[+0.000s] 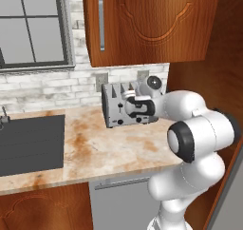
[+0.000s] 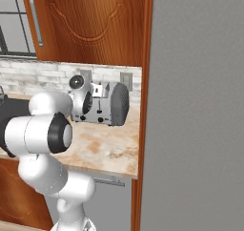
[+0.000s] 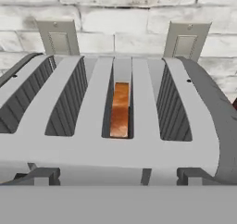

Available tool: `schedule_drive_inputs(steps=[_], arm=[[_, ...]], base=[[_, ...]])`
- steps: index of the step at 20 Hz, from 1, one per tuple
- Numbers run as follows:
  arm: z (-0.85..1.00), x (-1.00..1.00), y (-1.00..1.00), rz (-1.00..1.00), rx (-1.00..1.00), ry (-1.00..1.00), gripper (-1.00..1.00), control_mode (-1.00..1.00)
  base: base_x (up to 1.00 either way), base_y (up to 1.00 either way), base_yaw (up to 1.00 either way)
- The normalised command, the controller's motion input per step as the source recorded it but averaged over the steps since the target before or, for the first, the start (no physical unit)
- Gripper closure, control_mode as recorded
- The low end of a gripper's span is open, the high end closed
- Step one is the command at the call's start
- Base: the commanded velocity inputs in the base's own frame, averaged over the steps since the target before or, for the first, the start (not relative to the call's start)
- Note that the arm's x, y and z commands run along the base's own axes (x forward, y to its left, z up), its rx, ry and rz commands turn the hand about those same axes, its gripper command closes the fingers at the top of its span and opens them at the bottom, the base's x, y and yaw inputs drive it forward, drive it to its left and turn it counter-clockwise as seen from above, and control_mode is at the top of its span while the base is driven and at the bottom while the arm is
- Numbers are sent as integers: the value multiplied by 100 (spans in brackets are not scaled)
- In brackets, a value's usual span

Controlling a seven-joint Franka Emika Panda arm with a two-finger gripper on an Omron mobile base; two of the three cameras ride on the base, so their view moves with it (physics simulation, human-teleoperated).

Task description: Start the toaster. Once the lever pops up, take the bread to the plate on the dining counter.

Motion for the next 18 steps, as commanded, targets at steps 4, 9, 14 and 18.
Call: schedule_drive_inputs(steps=[4, 9, 14, 18], arm=[[0, -3, -7, 0, 3, -17, -100, -100], [10, -1, 0, 0, 3, -10, -100, -100], [24, 0, 0, 0, 2, -4, -100, -100], [21, -3, 0, 0, 0, -1, -100, -100]], base=[[0, 0, 0], [0, 0, 0], [0, 0, 0], [0, 0, 0]])
